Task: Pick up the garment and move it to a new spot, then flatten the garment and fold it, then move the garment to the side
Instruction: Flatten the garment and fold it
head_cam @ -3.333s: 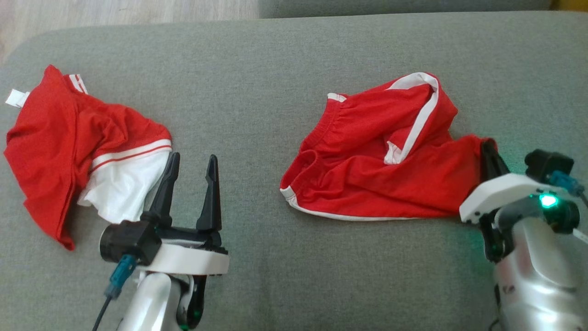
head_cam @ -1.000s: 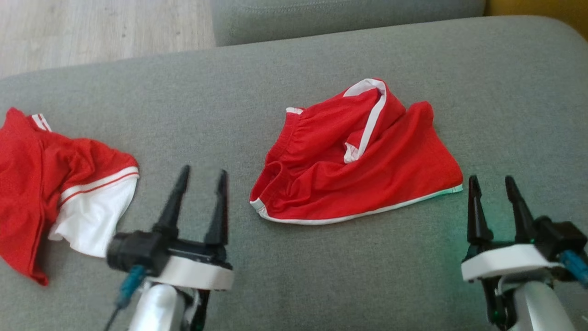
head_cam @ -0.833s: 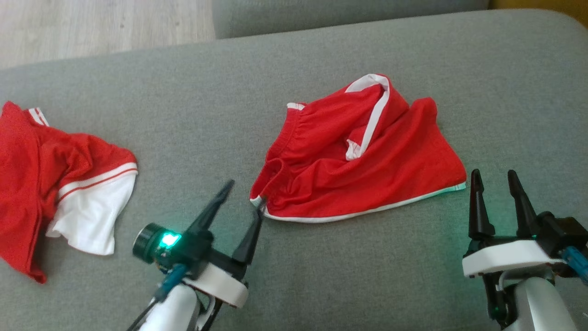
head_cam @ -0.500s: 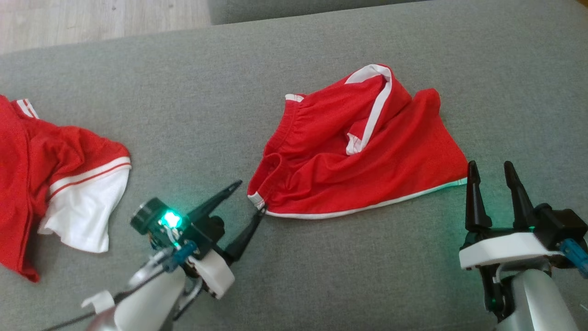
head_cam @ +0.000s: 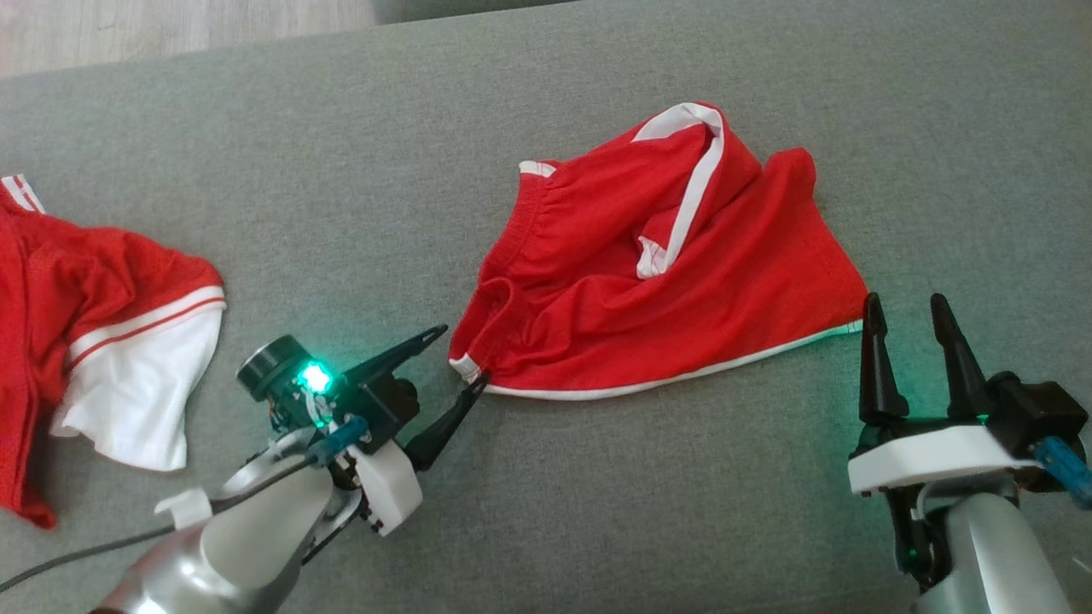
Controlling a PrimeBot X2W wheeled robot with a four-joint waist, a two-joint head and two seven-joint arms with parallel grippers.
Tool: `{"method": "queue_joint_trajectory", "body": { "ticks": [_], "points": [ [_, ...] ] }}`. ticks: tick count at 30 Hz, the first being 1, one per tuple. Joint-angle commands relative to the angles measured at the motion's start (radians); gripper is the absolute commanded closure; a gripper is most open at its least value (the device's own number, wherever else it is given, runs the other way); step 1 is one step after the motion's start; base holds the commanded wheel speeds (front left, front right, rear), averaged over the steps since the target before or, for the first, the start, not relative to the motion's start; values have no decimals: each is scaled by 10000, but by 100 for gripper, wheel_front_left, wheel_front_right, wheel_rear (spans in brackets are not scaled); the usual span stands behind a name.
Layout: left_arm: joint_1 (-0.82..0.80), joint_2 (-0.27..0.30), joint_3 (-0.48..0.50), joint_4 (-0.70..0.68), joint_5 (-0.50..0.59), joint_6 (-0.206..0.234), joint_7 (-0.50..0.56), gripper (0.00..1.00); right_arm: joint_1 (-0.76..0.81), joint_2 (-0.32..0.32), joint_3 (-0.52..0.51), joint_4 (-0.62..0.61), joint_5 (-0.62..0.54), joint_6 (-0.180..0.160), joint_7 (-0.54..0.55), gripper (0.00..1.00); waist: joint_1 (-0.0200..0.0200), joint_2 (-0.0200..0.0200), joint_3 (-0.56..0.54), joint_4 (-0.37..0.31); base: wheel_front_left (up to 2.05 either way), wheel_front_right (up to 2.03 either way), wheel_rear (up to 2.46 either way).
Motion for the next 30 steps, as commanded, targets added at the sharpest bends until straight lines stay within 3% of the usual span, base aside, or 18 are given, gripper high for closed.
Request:
{"method": "queue_joint_trajectory", "body": {
  "ticks": [1,7,8,9,11,12,20,30],
  "points": [
    [-523,349,156,-115,-132,18,-19,0,-364,-51,235,-249,64,65,-110,0,-1,0,11,-11,0,0,0],
    [-766,385,-456,118,-600,18,-48,3,-375,-51,214,-204,52,65,-110,0,-1,0,32,-38,0,0,0],
    [-798,388,-546,147,-666,18,-54,18,-377,-51,207,-196,46,65,-110,0,-1,0,34,-36,0,0,0],
    [-830,389,-628,171,-728,18,-62,53,-379,-51,196,-186,40,65,-110,0,-1,0,33,-34,0,0,0],
    [-885,385,-753,216,-840,18,-86,77,-388,-51,172,-152,26,65,-110,0,-1,0,25,-23,0,0,0],
    [-904,380,-790,239,-902,18,-103,100,-392,-51,162,-128,18,65,-110,0,-1,0,17,-16,0,0,0],
    [-869,230,-624,317,-1498,26,-353,100,-418,-51,180,725,-211,65,15,0,-1,0,-109,59,0,0,0],
    [-550,-80,-155,-7,-1899,463,-610,100,-801,-51,-343,2037,-910,65,1051,0,-1,0,-314,298,0,0,0]
  ]
}}
